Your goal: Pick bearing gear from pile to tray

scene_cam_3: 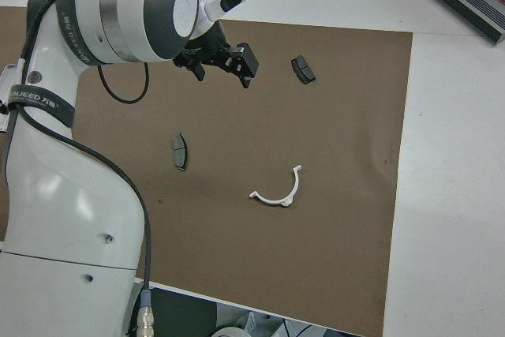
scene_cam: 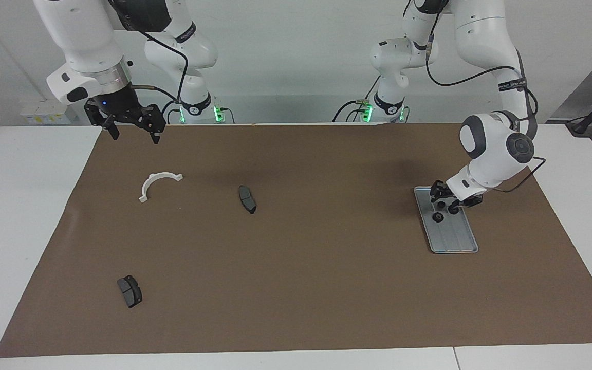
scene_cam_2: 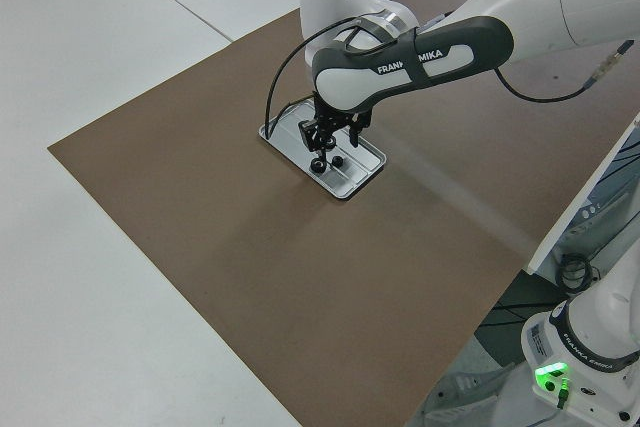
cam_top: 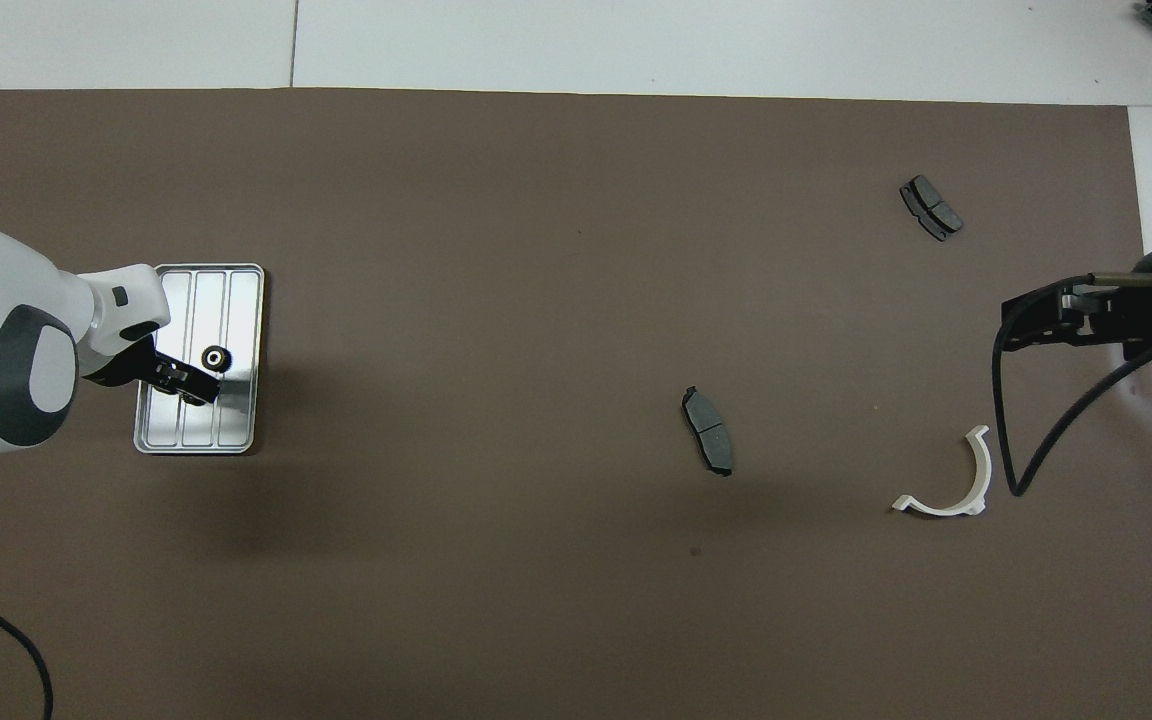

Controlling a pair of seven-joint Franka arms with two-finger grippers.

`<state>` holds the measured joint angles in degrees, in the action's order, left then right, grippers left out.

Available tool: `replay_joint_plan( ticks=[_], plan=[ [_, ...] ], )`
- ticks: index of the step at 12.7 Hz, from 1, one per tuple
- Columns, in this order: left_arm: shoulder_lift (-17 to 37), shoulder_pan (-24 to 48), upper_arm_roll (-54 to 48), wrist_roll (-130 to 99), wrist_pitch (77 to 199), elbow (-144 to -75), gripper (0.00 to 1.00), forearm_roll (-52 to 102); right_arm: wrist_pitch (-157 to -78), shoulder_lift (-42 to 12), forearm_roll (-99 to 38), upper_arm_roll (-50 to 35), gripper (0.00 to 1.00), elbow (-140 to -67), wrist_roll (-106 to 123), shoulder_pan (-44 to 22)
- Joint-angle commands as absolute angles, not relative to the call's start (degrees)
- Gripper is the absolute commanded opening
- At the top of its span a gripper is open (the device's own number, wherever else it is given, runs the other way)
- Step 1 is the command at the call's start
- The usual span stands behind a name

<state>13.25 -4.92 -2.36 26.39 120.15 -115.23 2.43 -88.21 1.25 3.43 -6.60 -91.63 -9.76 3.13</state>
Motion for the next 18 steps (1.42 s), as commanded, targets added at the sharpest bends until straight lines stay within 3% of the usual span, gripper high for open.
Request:
replay_joint_plan(
  ticks=[1,9,13,18],
  plan=[
    [8.6,-5.3,-2.3,26.3,117.6,-112.0,1.00,2.6,-89.2,2.0,2.5,-6.9,1.00,-92.5,-8.3,3.9],
    [-1.0,-4.5,-2.4,12.9,107.3,-105.1,1.00,2.5,-89.2,2.0,2.5,-6.9,1.00,-92.5,-8.3,3.9],
    [0.0,-4.3,-2.9,12.6,94.9,-94.3,1.00,2.6,-89.2,2.0,2.5,-6.9,1.00,-92.5,-8.3,3.9],
    [-0.8,-4.1,-3.0,12.5,88.5,-91.0,1.00,2.6,-89.2,2.0,2.5,-6.9,1.00,-92.5,-8.3,3.9]
  ],
)
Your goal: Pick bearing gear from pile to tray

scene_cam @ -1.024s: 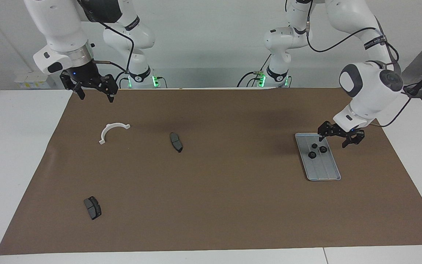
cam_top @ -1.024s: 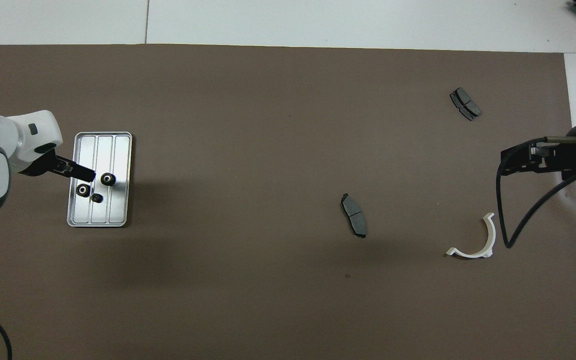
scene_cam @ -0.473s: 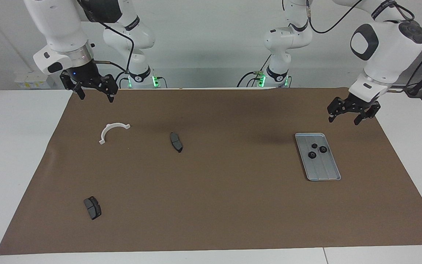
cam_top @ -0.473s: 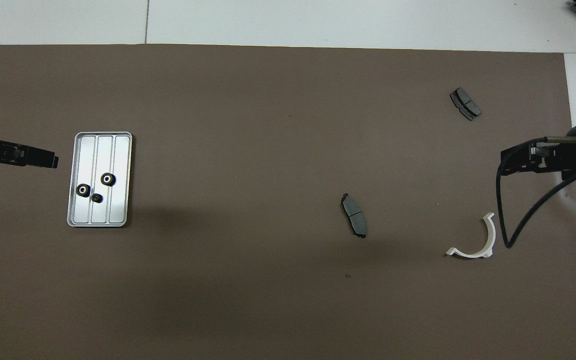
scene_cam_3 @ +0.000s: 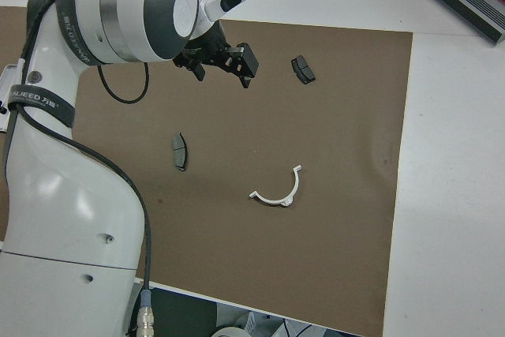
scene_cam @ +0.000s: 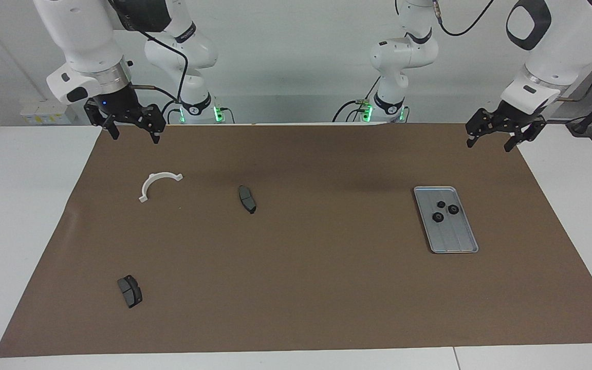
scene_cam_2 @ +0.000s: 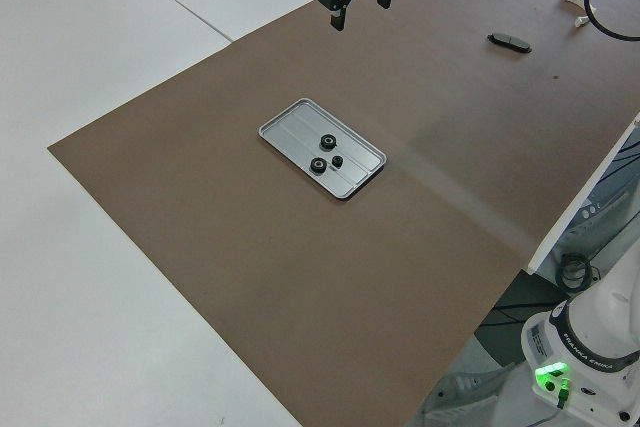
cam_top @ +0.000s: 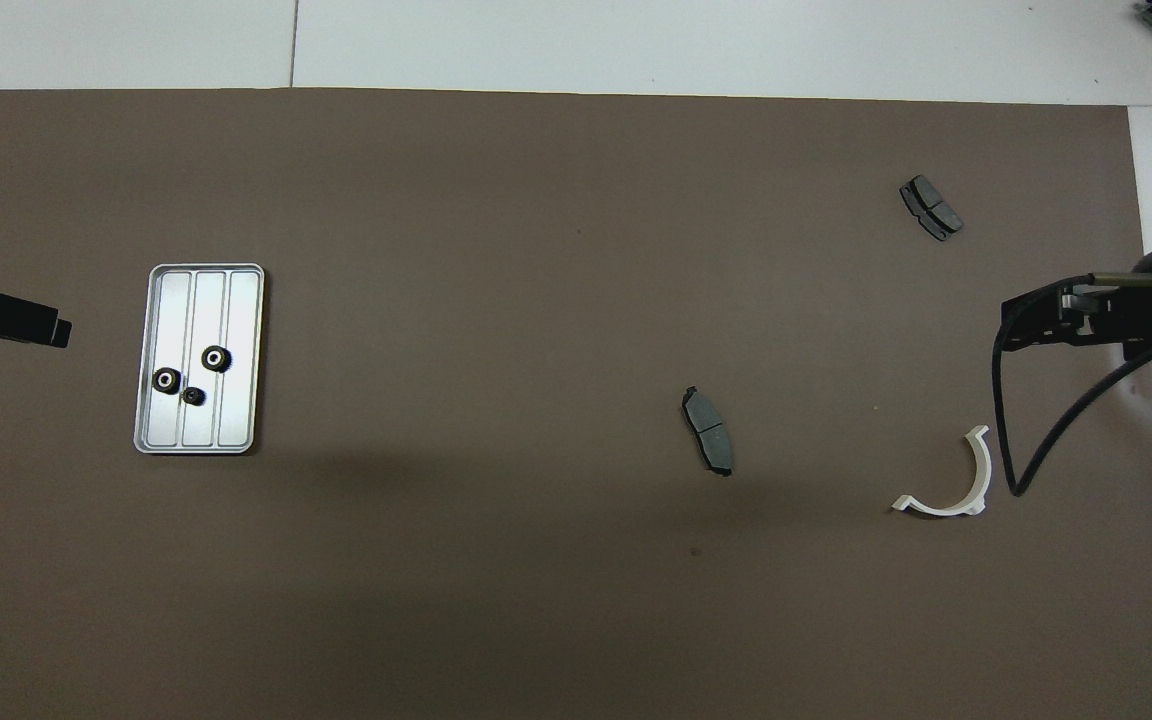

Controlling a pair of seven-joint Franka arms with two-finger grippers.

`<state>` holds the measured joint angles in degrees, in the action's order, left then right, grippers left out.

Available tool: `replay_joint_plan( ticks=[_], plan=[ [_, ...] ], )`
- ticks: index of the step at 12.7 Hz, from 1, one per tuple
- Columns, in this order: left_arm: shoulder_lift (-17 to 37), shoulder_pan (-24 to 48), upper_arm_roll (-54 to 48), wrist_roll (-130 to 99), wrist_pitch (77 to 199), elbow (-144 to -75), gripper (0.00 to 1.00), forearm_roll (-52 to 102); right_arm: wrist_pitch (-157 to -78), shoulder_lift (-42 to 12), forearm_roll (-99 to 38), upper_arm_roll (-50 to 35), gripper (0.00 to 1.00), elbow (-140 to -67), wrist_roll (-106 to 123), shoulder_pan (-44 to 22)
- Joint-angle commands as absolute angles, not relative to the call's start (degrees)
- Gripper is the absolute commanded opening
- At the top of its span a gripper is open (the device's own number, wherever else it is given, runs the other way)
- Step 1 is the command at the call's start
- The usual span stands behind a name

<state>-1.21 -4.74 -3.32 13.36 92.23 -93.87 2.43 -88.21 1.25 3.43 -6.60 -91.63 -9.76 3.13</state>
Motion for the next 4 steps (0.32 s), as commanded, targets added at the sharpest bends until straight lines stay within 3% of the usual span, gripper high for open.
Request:
replay_joint_plan(
  ticks=[1,4],
  plan=[
    [-0.9,-4.1,-3.1,12.2,87.8,-90.5,1.00,2.7,-89.2,2.0,2.5,-6.9,1.00,-92.5,-8.3,3.9],
    [-1.1,-4.1,-4.1,8.7,87.5,-90.6,1.00,2.7,-89.2,2.0,2.5,-6.9,1.00,-92.5,-8.3,3.9]
  ],
)
